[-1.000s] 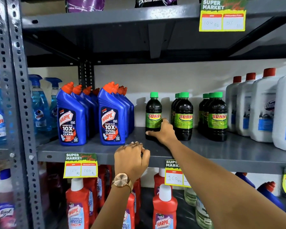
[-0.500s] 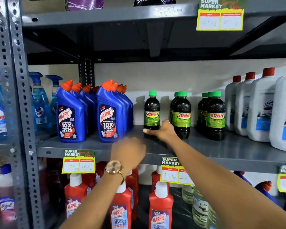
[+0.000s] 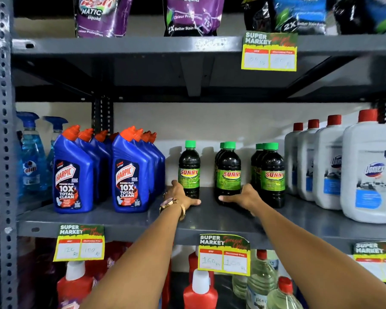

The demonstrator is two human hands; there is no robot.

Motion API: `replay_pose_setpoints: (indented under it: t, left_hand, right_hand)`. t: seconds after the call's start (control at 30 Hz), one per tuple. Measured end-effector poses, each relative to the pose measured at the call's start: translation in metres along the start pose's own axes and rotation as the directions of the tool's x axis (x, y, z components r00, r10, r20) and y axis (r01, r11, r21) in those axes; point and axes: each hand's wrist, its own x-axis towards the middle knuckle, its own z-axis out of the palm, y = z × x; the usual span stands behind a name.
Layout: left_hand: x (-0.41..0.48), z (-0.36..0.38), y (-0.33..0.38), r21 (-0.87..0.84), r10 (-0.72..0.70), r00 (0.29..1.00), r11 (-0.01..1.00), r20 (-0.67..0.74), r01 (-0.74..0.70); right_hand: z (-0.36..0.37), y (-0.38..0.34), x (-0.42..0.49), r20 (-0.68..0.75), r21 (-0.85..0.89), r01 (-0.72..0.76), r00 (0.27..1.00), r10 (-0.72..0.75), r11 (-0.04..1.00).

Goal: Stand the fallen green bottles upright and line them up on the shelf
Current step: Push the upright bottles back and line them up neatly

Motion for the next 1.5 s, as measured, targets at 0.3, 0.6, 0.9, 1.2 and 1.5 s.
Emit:
replay_pose_setpoints:
  t: [0.3, 0.6, 0.9, 1.2, 1.5]
  left_hand:
    - [0.0, 0.001, -0.002, 0.103, 0.083, 0.997, 0.991, -0.002, -0.083]
    - [-0.002, 0.002, 0.001, 0.156, 0.088, 0.996, 0.984, 0.002, -0.087]
    - [0.003, 0.006, -0.002, 0.173, 0.043, 0.998, 0.984, -0.043, -0.035]
    - [0.005, 0.004, -0.008, 0.071, 0.029, 0.999, 0.997, 0.04, -0.031]
    - [0.008, 0.007, -0.01, 0.051, 0.031, 0.999, 0.998, 0.03, -0.033]
  right_hand:
    - [0.011, -0.001, -0.003, -0.036, -0.21, 0.139, 0.988, -0.15, 0.968]
    - [0.013, -0.002, -0.004, -0.085, -0.247, 0.117, 0.986, -0.142, 0.962]
    - [0.014, -0.005, -0.005, -0.083, -0.307, 0.113, 0.986, -0.145, 0.945]
    - [0.014, -0.005, -0.009, -0.077, -0.315, 0.097, 0.989, -0.127, 0.944]
    - [0.013, -0.005, -0.009, -0.093, -0.301, 0.098, 0.987, -0.131, 0.949]
